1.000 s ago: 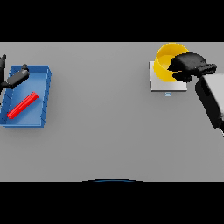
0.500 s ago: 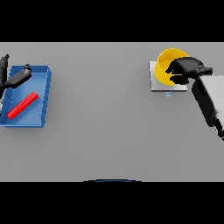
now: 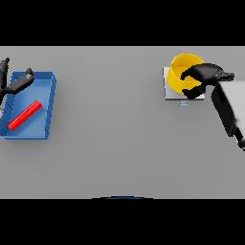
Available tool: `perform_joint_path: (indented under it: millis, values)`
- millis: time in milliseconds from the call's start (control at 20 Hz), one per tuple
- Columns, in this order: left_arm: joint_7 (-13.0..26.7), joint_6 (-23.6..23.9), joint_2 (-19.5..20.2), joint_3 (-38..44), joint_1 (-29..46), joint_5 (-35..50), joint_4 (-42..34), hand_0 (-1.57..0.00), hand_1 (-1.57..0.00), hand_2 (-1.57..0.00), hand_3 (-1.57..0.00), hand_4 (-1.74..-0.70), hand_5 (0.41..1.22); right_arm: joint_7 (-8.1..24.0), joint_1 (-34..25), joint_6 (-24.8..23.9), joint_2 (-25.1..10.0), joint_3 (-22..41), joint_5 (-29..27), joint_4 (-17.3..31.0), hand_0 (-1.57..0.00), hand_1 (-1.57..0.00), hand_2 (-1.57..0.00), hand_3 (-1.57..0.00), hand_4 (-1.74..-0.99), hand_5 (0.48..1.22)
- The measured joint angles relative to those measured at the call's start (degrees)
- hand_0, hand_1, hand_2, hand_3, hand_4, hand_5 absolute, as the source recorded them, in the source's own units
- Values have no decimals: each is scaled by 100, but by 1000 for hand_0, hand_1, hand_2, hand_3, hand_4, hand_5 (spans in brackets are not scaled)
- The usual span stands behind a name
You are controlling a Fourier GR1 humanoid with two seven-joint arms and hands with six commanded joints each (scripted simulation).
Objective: Pick up the red beaker and tilt it to pour out 1 green nut into yellow bowl. Pick up the yellow bowl and place it on the metallic measuring scale.
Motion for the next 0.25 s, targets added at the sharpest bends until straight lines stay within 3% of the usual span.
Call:
perform_joint_path:
  millis: [250]
  values:
    - [-10, 70, -71, 20, 38, 62, -14, 1, 1, 1, 1, -821, 734, -103, -138, 13, 28, 96, 139, 235, -53, -47, -115, -348, -1308, 733]
